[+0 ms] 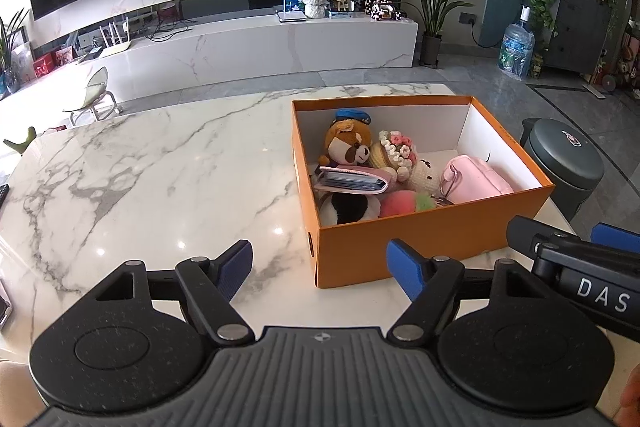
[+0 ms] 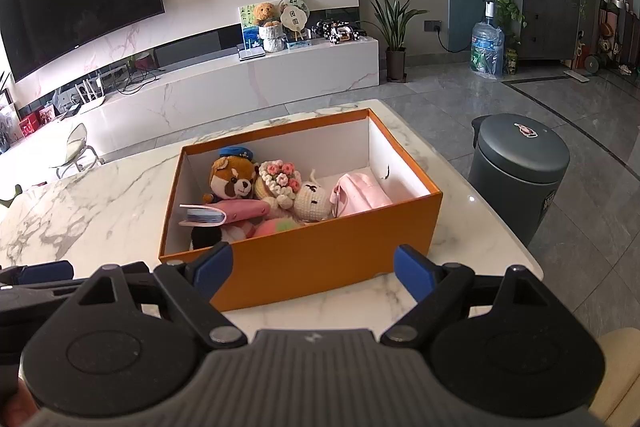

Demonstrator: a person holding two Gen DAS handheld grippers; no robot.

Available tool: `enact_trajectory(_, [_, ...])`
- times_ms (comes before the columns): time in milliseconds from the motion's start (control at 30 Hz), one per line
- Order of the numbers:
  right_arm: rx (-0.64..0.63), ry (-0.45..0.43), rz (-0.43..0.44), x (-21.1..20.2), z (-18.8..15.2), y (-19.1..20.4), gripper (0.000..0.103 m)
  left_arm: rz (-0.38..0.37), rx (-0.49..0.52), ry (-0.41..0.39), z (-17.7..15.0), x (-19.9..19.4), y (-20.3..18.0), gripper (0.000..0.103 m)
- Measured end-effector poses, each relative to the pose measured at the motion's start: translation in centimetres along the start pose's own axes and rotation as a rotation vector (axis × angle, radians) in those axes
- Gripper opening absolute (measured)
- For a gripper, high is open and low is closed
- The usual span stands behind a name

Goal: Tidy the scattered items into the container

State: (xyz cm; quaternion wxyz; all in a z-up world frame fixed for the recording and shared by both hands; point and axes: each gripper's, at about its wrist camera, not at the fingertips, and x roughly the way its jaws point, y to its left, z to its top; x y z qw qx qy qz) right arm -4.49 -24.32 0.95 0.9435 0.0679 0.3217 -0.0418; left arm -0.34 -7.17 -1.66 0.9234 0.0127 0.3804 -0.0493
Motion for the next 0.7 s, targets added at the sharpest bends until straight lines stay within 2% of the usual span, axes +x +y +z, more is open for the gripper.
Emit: enact_trajectory(700, [-0.014, 0.008, 0.009, -0.14, -0.42, 0.74, 0.089, 0.004, -0.016, -0.019, -0.31, -0.21, 0.73, 0.086])
